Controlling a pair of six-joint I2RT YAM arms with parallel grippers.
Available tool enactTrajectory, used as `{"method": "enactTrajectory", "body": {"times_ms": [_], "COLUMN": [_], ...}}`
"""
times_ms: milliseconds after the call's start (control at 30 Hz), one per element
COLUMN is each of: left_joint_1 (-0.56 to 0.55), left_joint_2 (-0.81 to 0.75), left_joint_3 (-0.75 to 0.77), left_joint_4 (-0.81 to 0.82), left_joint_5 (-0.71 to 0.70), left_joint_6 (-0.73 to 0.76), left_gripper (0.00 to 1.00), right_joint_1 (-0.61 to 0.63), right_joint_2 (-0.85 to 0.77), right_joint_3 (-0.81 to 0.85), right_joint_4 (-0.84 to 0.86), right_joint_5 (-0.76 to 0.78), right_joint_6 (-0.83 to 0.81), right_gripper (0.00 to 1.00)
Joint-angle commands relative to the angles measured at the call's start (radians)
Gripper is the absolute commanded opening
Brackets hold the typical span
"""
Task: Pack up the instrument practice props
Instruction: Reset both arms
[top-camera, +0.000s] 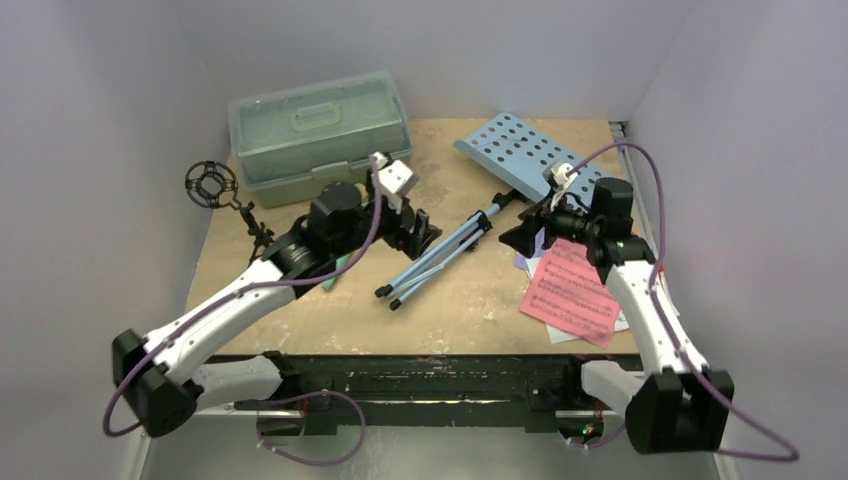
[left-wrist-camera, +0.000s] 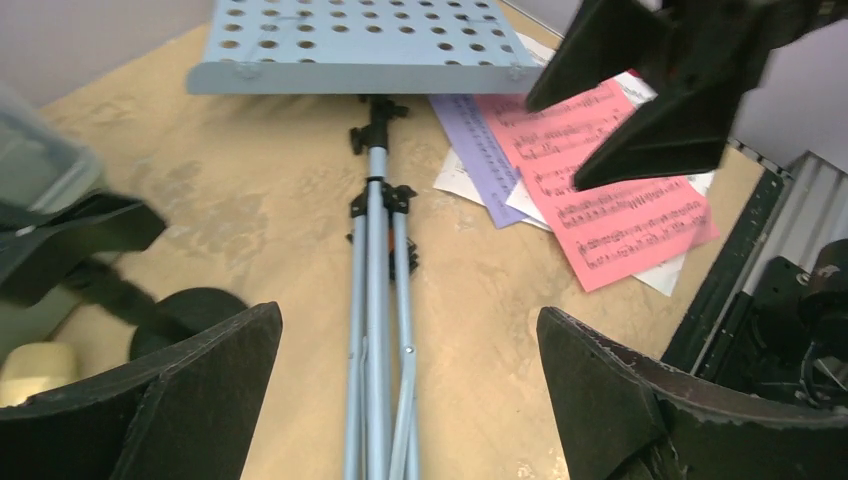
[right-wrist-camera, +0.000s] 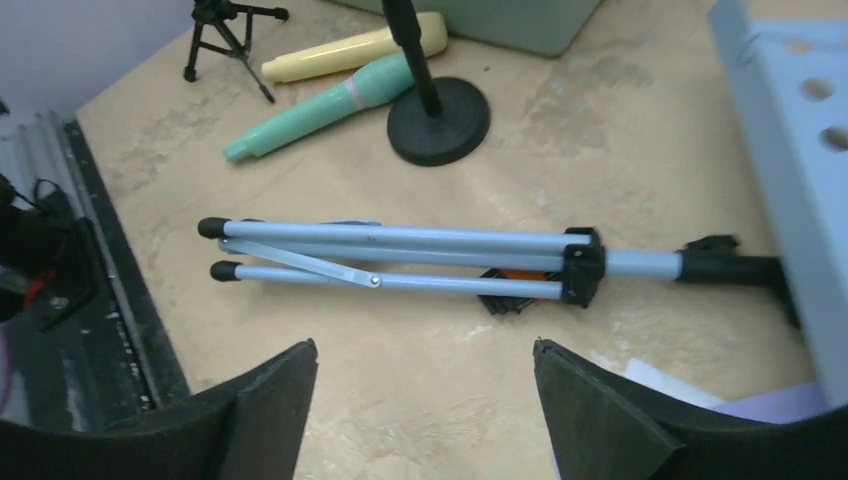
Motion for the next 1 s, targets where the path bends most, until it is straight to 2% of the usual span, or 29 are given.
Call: {"method": "enactTrajectory", "body": {"times_ms": [0,67,100,333,433,533,600,700,867,967], "left_joint_1": [0.020,0.028,0.034,0.083,0.122,0.139,0.141,0.146,0.150,0.150], "left_joint_2": [-0.191,-0.262,-0.292,-0.472,-0.546,-0.583,-0.591,-0.578,-0.578,-0.586], "left_joint_3": [-0.081,-0.110,-0.131,-0.321,-0.395,-0.415,-0.420,-0.416,-0.421,-0.424], "left_joint_4": [-0.058,-0.085,-0.091,-0.085,-0.093,-0.122,-0.113,-0.122,-0.117,-0.110], "left_joint_5": [-0.147,-0.212,-0.242,-0.435,-0.465,-0.563,-0.571,-0.567,-0.545,-0.520], "left_joint_6": [0.057,0.072,0.077,0.060,0.039,0.064,0.066,0.061,0.056,0.058], "left_gripper": [1.00,1.00,1.00,1.00,1.00,1.00,1.00,1.00,1.00,1.00], "right_joint_1": [-0.025,-0.075,-0.093,-0.129,-0.149,-0.176,-0.196,-0.217,-0.218,-0.220], "right_joint_2": [-0.238,-0.304,-0.319,-0.286,-0.307,-0.334,-0.356,-0.382,-0.428,-0.452], "right_joint_3": [0.042,0.046,0.060,0.230,0.242,0.214,0.210,0.209,0.167,0.153], "right_joint_4": [-0.058,-0.052,-0.064,-0.195,-0.164,-0.143,-0.171,-0.167,-0.065,-0.055], "right_joint_5": [0.130,0.159,0.172,0.214,0.230,0.188,0.141,0.138,0.306,0.337], "right_joint_6": [-0.172,-0.175,-0.172,-0.128,-0.039,0.007,-0.062,-0.045,0.192,0.208], "right_gripper": [0.89,0.98,0.99,0.99,0.99,0.99,0.98,0.99,0.99,0.99]}}
